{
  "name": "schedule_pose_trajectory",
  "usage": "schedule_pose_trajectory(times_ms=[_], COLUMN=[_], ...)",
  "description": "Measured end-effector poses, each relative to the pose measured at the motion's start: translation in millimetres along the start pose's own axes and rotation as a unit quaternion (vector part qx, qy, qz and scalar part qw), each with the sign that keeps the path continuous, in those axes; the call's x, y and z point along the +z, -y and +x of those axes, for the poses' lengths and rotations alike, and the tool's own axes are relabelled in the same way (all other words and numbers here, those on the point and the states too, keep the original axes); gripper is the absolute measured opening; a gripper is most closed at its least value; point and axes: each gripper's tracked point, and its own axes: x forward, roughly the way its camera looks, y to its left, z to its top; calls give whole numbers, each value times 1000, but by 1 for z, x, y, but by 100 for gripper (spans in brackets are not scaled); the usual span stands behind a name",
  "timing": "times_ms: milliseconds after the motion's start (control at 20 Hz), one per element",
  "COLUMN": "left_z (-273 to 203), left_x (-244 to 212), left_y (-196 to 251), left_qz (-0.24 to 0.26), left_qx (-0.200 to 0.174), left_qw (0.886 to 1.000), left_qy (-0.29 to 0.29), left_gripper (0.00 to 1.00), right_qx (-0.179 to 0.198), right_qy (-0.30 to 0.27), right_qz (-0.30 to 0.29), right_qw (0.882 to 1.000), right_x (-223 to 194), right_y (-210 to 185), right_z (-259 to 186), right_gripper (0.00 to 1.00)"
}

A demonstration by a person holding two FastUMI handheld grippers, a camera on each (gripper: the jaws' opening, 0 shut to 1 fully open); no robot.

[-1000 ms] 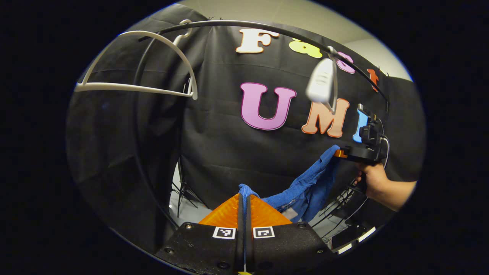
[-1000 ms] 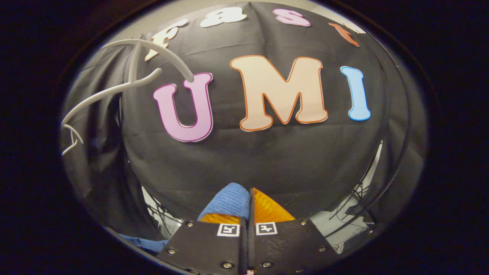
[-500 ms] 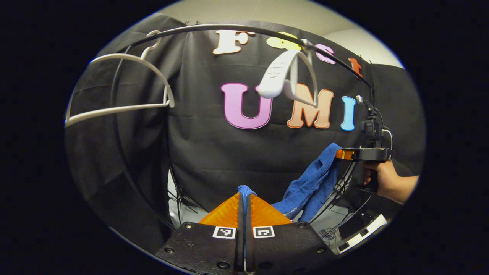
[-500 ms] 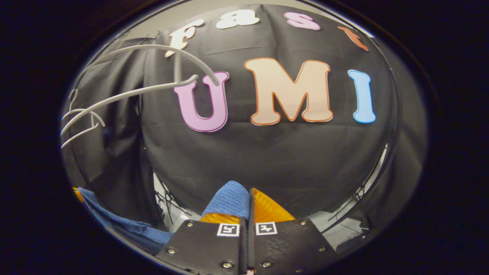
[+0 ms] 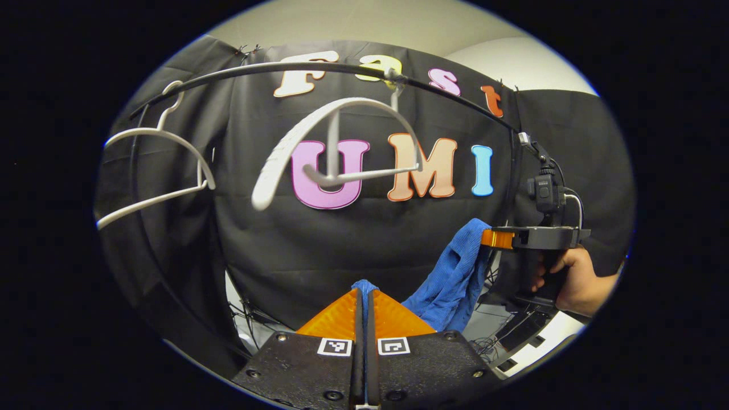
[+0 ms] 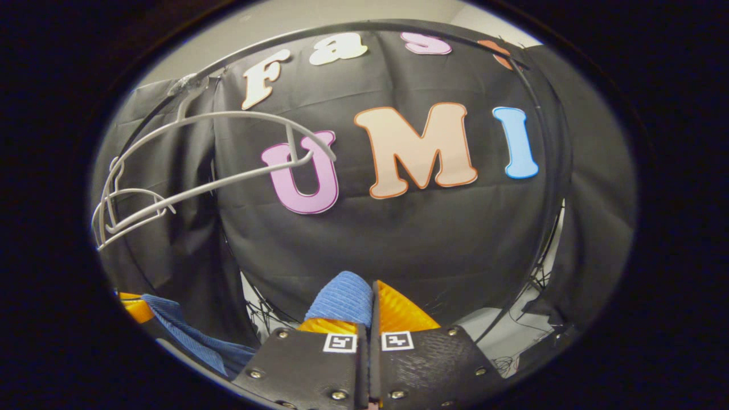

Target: Grasp the clothes on the hanger with both hands and then place them into the laundry hamper below.

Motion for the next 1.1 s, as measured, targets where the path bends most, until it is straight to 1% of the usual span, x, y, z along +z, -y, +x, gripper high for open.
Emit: schedule_pose_trajectory(times_ms=[50,100,200,250,350,600,650,700,750,800,850,900,1100], left_z=[2,4,8,10,10,19,22,24,27,32,35,35,39], left_x=[3,5,9,12,18,36,40,44,49,54,62,71,110], left_y=[4,6,9,11,20,25,26,26,29,32,35,38,49], left_qz=[0,-1,2,3,2,14,16,17,14,12,12,12,14], left_qx=[-6,-9,-18,-22,-34,-45,-44,-41,-41,-40,-40,-39,-51], left_qw=[1000,1000,1000,1000,999,997,997,997,996,996,996,995,990], left_qy=[4,10,16,20,29,60,66,69,74,78,83,89,127], left_gripper=[3,2,2,2,2,2,2,2,2,2,2,2,3], right_qx=[-2,-2,7,11,18,46,56,65,74,81,86,87,91], right_qy=[1,4,9,9,9,11,10,9,7,7,7,8,20], right_qz=[0,2,3,3,1,2,5,10,15,20,23,25,53], right_qw=[1000,1000,1000,1000,1000,999,998,998,997,997,996,996,994], right_x=[5,9,18,21,25,35,37,37,40,43,47,52,77], right_y=[-6,-3,-11,-14,-22,-45,-53,-61,-68,-75,-79,-82,-85], right_z=[-10,-11,-20,-24,-32,-47,-49,-52,-54,-58,-60,-61,-63], right_gripper=[2,2,2,7,7,7,2,7,2,7,7,2,2])
